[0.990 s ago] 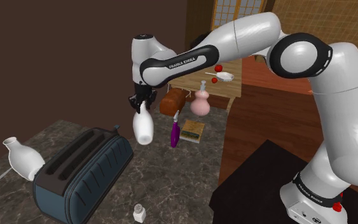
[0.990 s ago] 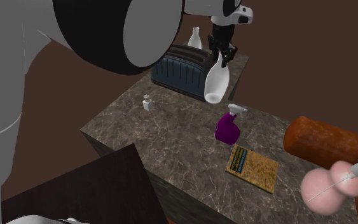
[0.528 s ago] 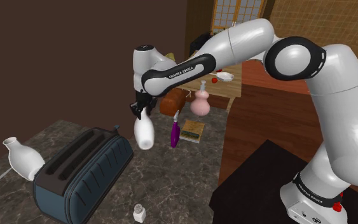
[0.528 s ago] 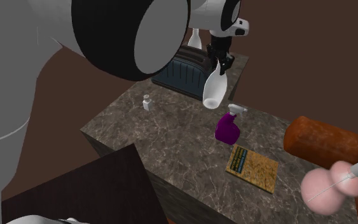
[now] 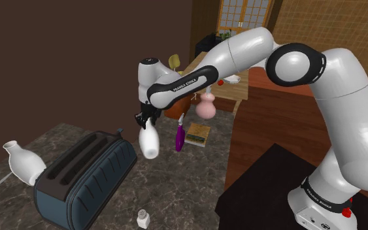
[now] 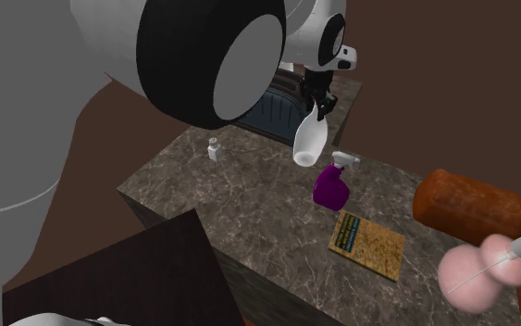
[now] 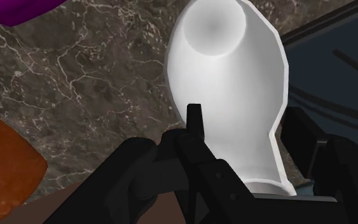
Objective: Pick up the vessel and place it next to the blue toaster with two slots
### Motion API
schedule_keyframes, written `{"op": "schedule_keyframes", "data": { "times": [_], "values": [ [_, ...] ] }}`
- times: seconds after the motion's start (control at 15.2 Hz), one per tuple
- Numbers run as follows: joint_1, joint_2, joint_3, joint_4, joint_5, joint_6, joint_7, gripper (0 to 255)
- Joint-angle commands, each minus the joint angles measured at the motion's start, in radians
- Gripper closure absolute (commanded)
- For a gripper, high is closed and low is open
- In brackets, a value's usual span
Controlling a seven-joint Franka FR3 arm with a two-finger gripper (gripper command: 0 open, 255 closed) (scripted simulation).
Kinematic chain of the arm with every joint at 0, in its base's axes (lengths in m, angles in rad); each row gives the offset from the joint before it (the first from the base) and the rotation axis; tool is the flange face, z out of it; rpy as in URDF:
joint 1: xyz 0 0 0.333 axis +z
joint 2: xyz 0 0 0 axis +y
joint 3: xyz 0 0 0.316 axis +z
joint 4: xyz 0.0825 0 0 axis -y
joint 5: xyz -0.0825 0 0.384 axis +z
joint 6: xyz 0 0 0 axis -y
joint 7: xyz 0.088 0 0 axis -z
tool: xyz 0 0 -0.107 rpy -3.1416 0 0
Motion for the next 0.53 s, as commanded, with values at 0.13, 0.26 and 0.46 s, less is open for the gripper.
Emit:
{"op": "schedule_keyframes", "data": {
  "times": [0.13, 0.26, 0.46],
  "values": [
    [0.004, 0.025, -0.008, -0.005, -0.009, 0.031, 0.007, 255],
    [0.005, 0.025, -0.008, -0.005, -0.009, 0.031, 0.007, 255],
    [0.005, 0.025, -0.008, -0.005, -0.009, 0.031, 0.007, 255]
  ]
}}
